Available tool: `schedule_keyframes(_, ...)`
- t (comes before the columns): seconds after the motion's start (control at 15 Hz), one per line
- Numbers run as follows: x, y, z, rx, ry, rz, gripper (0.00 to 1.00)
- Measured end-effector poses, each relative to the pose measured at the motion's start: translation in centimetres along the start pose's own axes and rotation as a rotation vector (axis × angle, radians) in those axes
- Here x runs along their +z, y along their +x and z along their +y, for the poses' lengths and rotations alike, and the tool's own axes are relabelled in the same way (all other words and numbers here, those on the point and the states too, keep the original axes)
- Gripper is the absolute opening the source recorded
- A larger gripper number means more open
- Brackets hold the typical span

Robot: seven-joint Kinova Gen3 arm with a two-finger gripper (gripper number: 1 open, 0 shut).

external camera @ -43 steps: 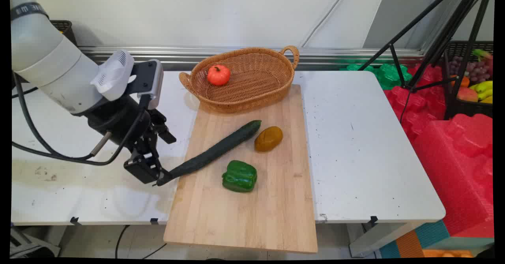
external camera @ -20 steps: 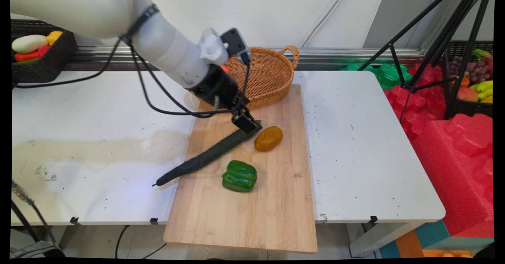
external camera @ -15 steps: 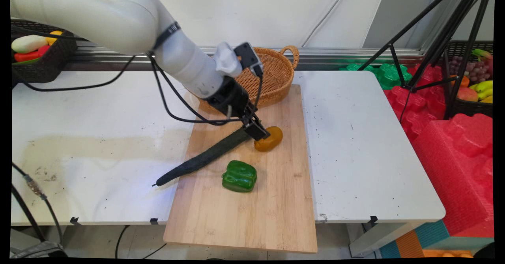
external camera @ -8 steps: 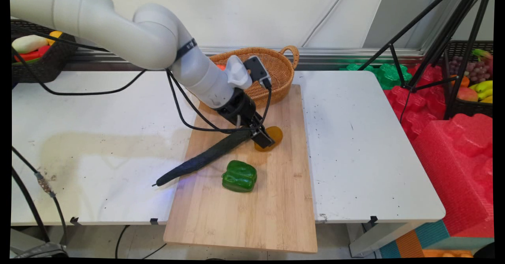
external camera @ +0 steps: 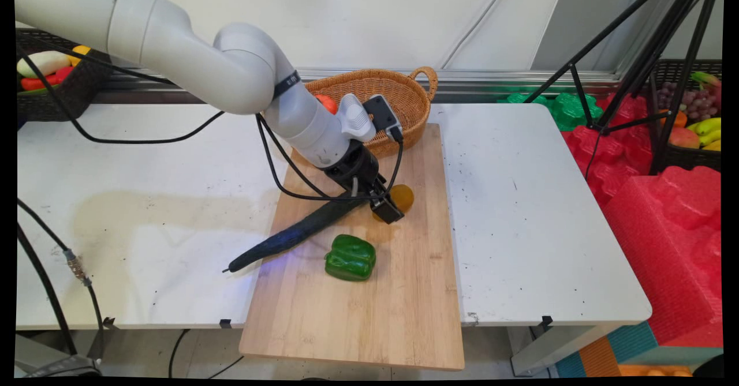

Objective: Pick up the potato from the cutting board, then place the picked object in the vegetable basket

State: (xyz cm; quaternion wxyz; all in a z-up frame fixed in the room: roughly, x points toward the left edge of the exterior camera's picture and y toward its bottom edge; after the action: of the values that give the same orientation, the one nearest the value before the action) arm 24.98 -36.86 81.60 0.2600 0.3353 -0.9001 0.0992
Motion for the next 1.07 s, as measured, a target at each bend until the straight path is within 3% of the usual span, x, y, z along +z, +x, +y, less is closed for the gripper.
schedule_keyframes(0.07,0.2,0.0,0.0,-0.001,0.001,-0.002,1.0)
schedule_keyframes(0.13,0.4,0.0,0.0,-0.003,0.002,-0.003,0.0)
schedule_keyframes(0.6,0.2,0.2,0.1,-0.005,0.022,0.004,0.0)
schedule_keyframes(1.07,-5.0,2.3,-1.3,-0.021,0.079,0.1,0.0)
